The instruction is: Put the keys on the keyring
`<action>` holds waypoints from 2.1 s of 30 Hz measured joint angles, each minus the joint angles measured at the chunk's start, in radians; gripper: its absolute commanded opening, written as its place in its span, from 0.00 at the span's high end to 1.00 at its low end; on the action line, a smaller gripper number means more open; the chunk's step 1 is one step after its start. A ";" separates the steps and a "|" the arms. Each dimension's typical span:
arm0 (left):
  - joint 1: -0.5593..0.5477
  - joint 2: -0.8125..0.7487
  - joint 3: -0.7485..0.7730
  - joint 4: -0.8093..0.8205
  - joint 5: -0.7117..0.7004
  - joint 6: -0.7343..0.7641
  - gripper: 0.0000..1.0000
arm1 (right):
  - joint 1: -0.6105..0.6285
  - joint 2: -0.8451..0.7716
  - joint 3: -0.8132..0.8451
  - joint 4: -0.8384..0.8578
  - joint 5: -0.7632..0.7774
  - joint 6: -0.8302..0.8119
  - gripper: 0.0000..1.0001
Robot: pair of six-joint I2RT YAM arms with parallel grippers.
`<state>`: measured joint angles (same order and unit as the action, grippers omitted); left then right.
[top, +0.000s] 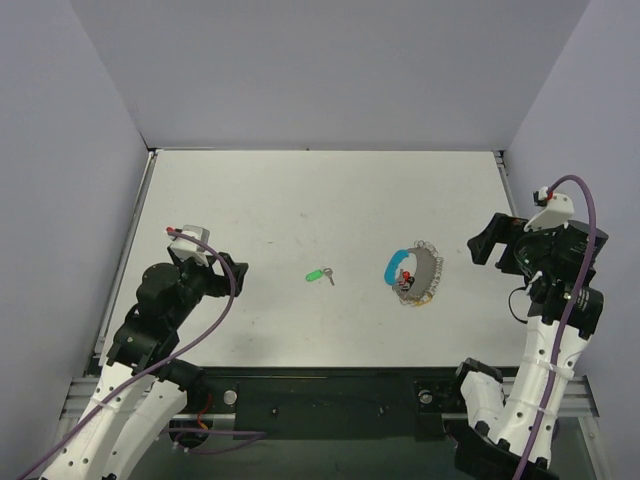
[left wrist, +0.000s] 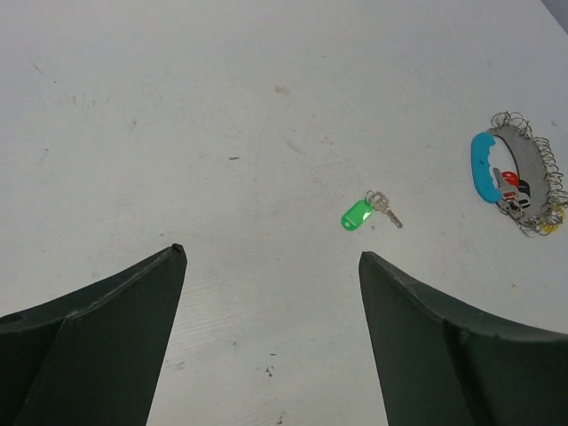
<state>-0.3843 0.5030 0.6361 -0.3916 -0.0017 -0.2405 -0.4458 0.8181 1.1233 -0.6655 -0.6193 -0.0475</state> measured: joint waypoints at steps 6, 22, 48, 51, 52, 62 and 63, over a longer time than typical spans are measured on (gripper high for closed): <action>0.000 0.000 0.000 0.000 -0.017 0.012 0.11 | 0.000 -0.023 -0.013 0.007 0.001 0.013 0.12; 0.000 -0.004 0.000 0.000 -0.021 0.016 0.11 | 0.000 -0.053 -0.068 0.015 -0.078 0.029 0.12; 0.000 -0.084 -0.018 0.006 -0.051 0.013 0.03 | -0.006 -0.117 -0.135 0.060 0.044 0.127 0.11; 0.000 -0.089 -0.021 0.007 -0.058 0.013 0.03 | -0.006 -0.119 -0.150 0.074 0.044 0.135 0.11; 0.000 -0.088 -0.023 0.006 -0.060 0.013 0.03 | -0.006 -0.119 -0.156 0.077 0.044 0.138 0.11; 0.000 -0.080 -0.023 0.006 -0.069 0.013 0.03 | -0.007 -0.119 -0.176 0.087 0.044 0.149 0.11; 0.000 -0.079 -0.023 0.006 -0.070 0.013 0.03 | -0.007 -0.119 -0.181 0.089 0.044 0.149 0.11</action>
<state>-0.3843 0.4236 0.6128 -0.3851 -0.0715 -0.2276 -0.4530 0.6994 0.9421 -0.5770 -0.5751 0.1017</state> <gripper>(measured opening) 0.970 0.891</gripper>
